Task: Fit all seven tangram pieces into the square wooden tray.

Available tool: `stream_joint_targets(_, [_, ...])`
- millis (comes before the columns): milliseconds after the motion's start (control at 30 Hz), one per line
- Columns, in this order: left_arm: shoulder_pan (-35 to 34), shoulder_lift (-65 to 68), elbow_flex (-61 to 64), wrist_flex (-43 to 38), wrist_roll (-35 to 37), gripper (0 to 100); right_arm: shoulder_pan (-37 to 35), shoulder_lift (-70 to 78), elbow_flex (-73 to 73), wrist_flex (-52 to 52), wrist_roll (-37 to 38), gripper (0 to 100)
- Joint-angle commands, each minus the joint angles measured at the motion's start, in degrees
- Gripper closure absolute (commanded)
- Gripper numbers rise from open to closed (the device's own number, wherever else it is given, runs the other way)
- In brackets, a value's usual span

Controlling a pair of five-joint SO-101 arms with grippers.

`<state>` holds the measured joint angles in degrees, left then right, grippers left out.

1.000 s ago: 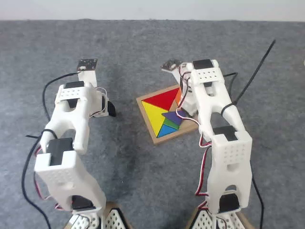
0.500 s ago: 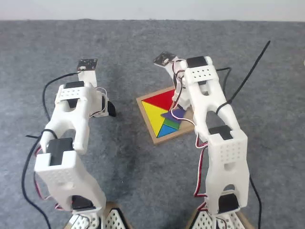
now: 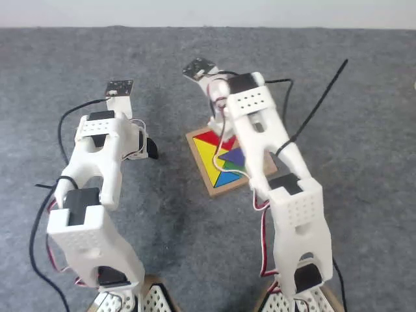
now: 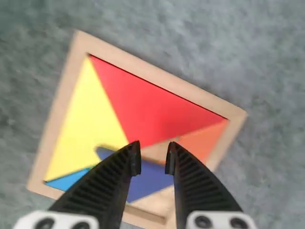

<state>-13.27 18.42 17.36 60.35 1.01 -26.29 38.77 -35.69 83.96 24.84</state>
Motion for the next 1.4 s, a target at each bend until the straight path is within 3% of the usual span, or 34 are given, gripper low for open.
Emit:
stream_joint_targets(0, [0.18,-3.08,-0.31,0.26,-0.79,74,-3.12,-0.4,-2.11,-0.48,-2.99,88.7])
stream_joint_targets(200, [0.09,-3.08,-0.31,0.26,-0.79,74,-6.64,1.8,-2.02,4.09,-4.13,88.7])
stream_joint_targets(833, [0.09,-3.08,-0.31,0.26,-0.79,74,-3.82,5.32,-1.93,8.92,-4.13,89.1])
stream_joint_targets(1000, [0.09,-3.08,-0.4,0.26,-0.79,74,-3.74,4.7,-2.02,9.27,-4.22,99.1])
stream_joint_targets(1367, [0.09,-3.08,-0.4,0.26,-0.79,74,-2.59,0.57,-1.93,12.97,-3.78,96.1])
